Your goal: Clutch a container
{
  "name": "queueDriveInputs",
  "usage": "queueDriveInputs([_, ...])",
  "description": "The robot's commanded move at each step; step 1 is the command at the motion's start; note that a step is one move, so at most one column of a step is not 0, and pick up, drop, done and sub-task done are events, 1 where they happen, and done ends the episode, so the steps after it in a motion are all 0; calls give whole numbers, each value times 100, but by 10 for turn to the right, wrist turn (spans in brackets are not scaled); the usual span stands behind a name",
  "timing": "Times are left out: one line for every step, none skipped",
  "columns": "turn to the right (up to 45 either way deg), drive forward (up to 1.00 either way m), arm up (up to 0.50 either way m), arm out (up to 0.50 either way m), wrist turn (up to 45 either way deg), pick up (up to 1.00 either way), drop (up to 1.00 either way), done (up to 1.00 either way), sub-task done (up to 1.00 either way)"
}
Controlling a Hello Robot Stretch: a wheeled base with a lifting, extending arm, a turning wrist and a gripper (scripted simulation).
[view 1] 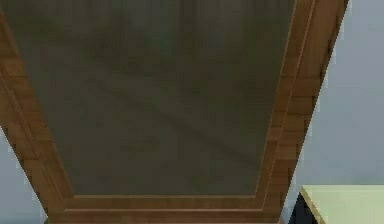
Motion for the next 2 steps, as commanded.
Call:
queueDriveInputs([0,0,50,0,0,0,0,0,0])
queueDriveInputs([0,0,38,0,0,0,0,0,0])
